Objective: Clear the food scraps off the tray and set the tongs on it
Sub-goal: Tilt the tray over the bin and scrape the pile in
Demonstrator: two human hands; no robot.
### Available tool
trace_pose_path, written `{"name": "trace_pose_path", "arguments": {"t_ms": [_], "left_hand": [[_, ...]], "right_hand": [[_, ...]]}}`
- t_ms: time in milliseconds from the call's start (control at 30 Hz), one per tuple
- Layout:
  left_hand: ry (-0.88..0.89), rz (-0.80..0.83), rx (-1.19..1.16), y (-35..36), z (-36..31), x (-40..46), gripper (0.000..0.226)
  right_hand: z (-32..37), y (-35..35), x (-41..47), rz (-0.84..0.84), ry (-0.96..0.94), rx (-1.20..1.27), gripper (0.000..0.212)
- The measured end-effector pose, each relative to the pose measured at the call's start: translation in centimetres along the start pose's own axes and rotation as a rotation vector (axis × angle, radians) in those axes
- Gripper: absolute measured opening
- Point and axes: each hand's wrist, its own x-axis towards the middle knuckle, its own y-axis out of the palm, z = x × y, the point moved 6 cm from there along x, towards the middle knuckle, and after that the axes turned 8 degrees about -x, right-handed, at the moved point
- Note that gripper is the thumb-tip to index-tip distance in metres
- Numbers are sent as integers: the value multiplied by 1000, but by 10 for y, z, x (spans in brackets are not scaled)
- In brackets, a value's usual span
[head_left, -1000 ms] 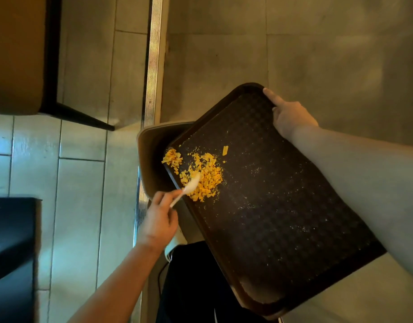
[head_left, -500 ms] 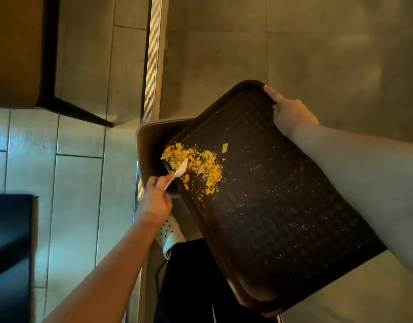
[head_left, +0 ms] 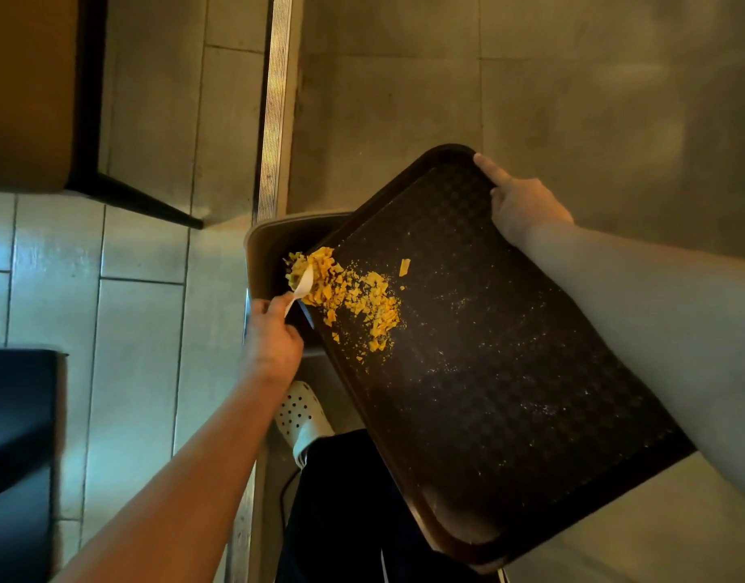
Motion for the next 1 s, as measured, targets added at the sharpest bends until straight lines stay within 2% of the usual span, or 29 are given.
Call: {"name": "trace_pose_path", "arguments": {"t_ms": [67, 200, 333, 500, 633, 767, 1000], "left_hand": [[-1, -21, -21, -1, -3, 1, 49], [107, 61, -21, 12, -23, 2, 49], [63, 92, 33, 20, -32, 11, 53], [-18, 79, 101, 12, -23, 24, 50], [-53, 13, 112, -5, -8, 17, 37], [9, -30, 100, -6, -21, 10, 33], [69, 96, -8, 22, -61, 30, 43]], "right_hand": [[0, 1, 0, -1, 13, 10, 58], [-2, 1, 1, -6, 23, 10, 57], [-2, 2, 1, 5, 20, 14, 56], [-1, 4, 1, -5, 16, 8, 58], [-1, 3, -2, -7, 4, -11, 59], [-2, 1, -3, -18, 2, 16, 57], [-3, 4, -1, -10, -23, -29, 63]]}}
